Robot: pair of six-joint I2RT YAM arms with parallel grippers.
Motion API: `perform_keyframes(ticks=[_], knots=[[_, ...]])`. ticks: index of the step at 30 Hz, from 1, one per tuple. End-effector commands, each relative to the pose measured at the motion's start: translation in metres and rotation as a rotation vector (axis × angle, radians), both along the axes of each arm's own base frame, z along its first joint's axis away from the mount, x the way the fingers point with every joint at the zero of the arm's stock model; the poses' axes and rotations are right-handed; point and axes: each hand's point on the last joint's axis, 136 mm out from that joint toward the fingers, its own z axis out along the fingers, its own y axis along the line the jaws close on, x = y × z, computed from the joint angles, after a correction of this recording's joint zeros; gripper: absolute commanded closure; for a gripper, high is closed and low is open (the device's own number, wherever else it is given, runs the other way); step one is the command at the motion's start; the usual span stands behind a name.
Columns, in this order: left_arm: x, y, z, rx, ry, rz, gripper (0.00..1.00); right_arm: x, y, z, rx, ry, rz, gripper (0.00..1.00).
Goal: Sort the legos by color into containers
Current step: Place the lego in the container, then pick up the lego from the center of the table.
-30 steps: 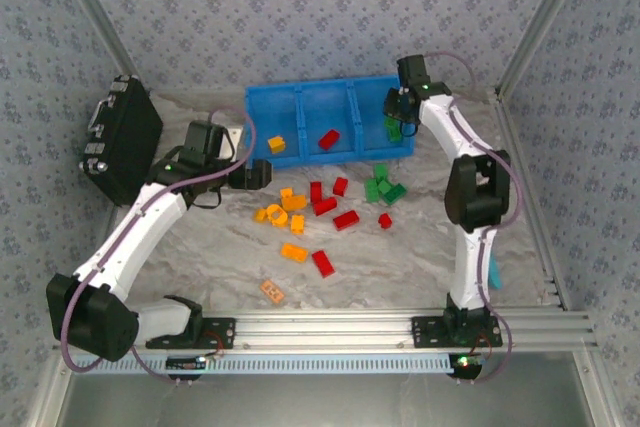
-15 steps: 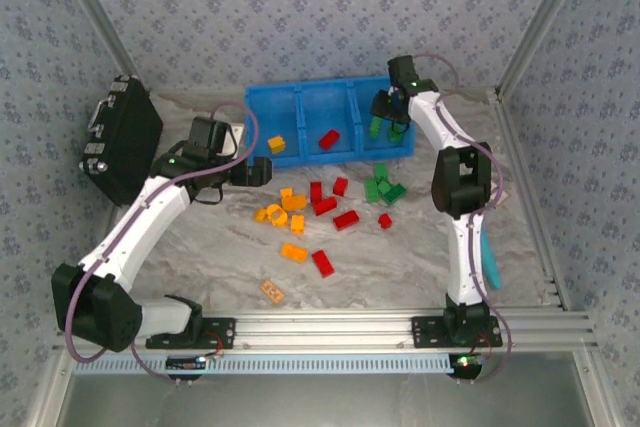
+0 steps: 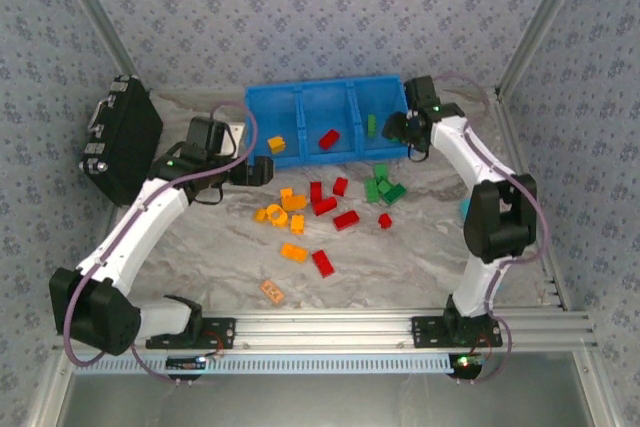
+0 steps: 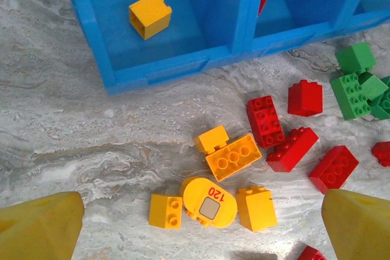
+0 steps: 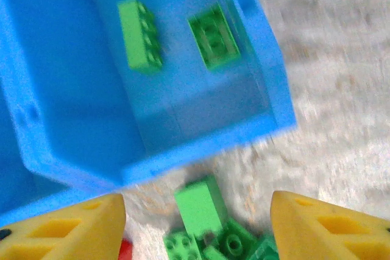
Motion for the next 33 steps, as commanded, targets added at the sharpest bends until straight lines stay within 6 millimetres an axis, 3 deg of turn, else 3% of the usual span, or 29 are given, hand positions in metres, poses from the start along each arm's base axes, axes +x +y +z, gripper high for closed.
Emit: perform_keyframes(ticks=[1,6,8,14,22,27,33], knots=[[-0.002,-0.005,0.016,-0.027,-0.047,-0.048,0.00,-0.025,-0.004,-0.021,0.016,0.042,-0.110,0.31],[0.000,-0.001,0.034,-0.004,-0.087,-0.045,0.00,-0.050,-0.005,-0.032,0.052,0.017,-0.206,0.29],[0.003,-0.001,0.041,-0.004,-0.116,-0.044,0.00,-0.063,-0.006,-0.049,0.054,0.035,-0.233,0.28],[0.006,-0.010,0.066,-0.018,-0.168,-0.078,0.00,-0.073,-0.007,-0.071,0.042,0.053,-0.288,0.25],[-0.004,-0.012,0.085,-0.066,-0.195,-0.084,0.00,-0.079,-0.012,-0.109,0.047,0.093,-0.359,0.25],[-0.007,-0.010,0.088,-0.066,-0.201,-0.077,0.00,-0.075,-0.011,-0.121,0.036,0.100,-0.359,0.37],[-0.009,0.000,0.075,-0.050,-0.167,-0.017,0.00,-0.077,-0.014,-0.132,0.026,0.123,-0.352,0.53]])
